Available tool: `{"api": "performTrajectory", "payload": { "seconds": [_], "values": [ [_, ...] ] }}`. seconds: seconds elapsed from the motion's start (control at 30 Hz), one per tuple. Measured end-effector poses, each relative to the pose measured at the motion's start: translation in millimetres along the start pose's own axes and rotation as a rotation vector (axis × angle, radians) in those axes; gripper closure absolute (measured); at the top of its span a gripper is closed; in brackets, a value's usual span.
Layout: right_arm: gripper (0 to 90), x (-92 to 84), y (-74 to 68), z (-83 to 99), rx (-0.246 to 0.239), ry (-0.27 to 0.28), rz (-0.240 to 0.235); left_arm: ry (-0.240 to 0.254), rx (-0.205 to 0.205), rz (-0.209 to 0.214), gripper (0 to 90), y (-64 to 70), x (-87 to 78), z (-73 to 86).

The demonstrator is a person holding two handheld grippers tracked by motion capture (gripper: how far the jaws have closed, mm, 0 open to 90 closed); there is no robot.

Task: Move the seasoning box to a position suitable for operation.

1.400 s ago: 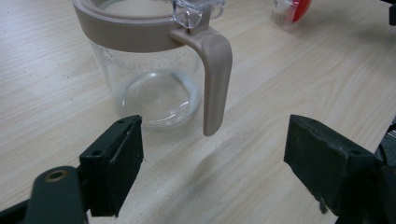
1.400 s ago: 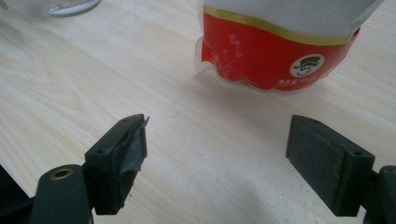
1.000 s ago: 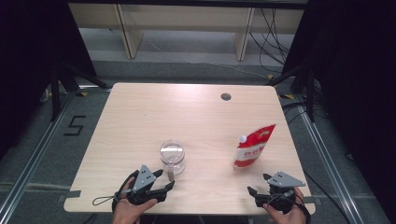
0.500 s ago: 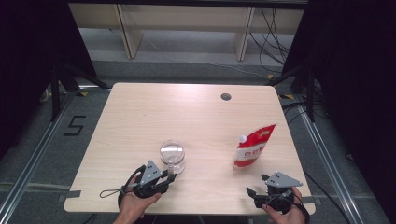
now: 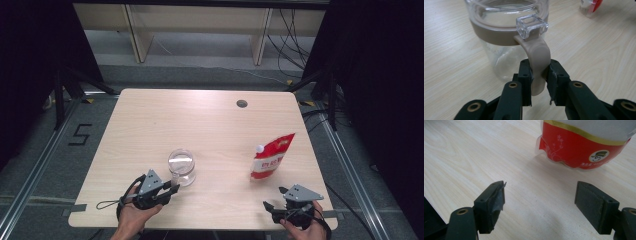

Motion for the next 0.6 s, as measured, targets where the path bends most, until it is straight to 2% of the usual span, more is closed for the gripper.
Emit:
{"api": "performTrajectory", "payload": {
  "seconds": [0.03,0.07,0.1,0.13,0.17,0.2,0.23,0.27,0.33,0.37,0.4,0.43,0.6],
  "values": [
    [25.1,0.0,0.0,0.0,0.0,0.0,0.0,0.0,0.0,0.0,73.3,0.0,0.0,0.0],
    [25.3,0.6,0.8,-0.7,-0.012,0.009,0.004,-0.018,0.028,-0.005,73.3,-3.7,-3.1,0.8],
    [25.4,1.0,-0.3,-0.8,-0.018,0.009,0.002,-0.01,0.017,-0.023,72.8,-9.1,-6.4,1.1],
    [25.4,1.0,-0.3,-0.8,-0.018,0.009,0.002,-0.01,0.017,-0.023,72.6,-9.1,-6.4,1.1],
    [25.4,1.5,-1.5,-0.9,-0.023,0.01,-0.007,-0.034,0.031,-0.06,72.4,-19.2,-13.3,3.6],
    [25.4,1.5,-1.5,-0.9,-0.023,0.01,-0.007,-0.034,0.031,-0.06,72.3,-19.2,-13.3,3.6],
    [25.4,1.2,-0.9,-0.7,-0.028,0.009,0.002,-0.012,0.006,-0.07,72.3,-22.0,-13.9,3.3],
    [25.4,1.0,-2.0,-0.3,-0.022,0.003,-0.006,-0.016,0.017,-0.077,72.2,-26.5,-16.4,3.5],
    [25.3,1.4,-2.2,-0.4,-0.029,0.005,-0.014,-0.015,0.01,-0.104,72.1,-34.7,-20.6,4.5],
    [25.4,0.6,-1.9,0.2,-0.014,-0.003,-0.003,-0.007,-0.005,-0.116,71.9,-37.9,-21.4,4.8],
    [25.4,1.2,-0.9,-0.5,-0.025,0.007,0.002,0.004,-0.022,-0.13,71.6,-41.2,-21.3,5.3],
    [25.4,0.8,-2.4,0.1,-0.014,-0.002,0.002,0.002,-0.034,-0.145,70.0,-45.8,-21.6,6.6],
    [25.4,1.2,-3.0,-0.1,-0.021,-0.001,-0.005,-0.004,-0.044,-0.155,69.2,-50.0,-17.2,6.9]
  ]
}}
Point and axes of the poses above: each handheld gripper's, and its own axes: x roughly forward along the jaws, z roughly out of its underside, y roughly to its right, the point moved 9 cm from there along x, roughly forward along the jaws, and after that the axes turned 13 degrees about z, right-handed, at the moved point
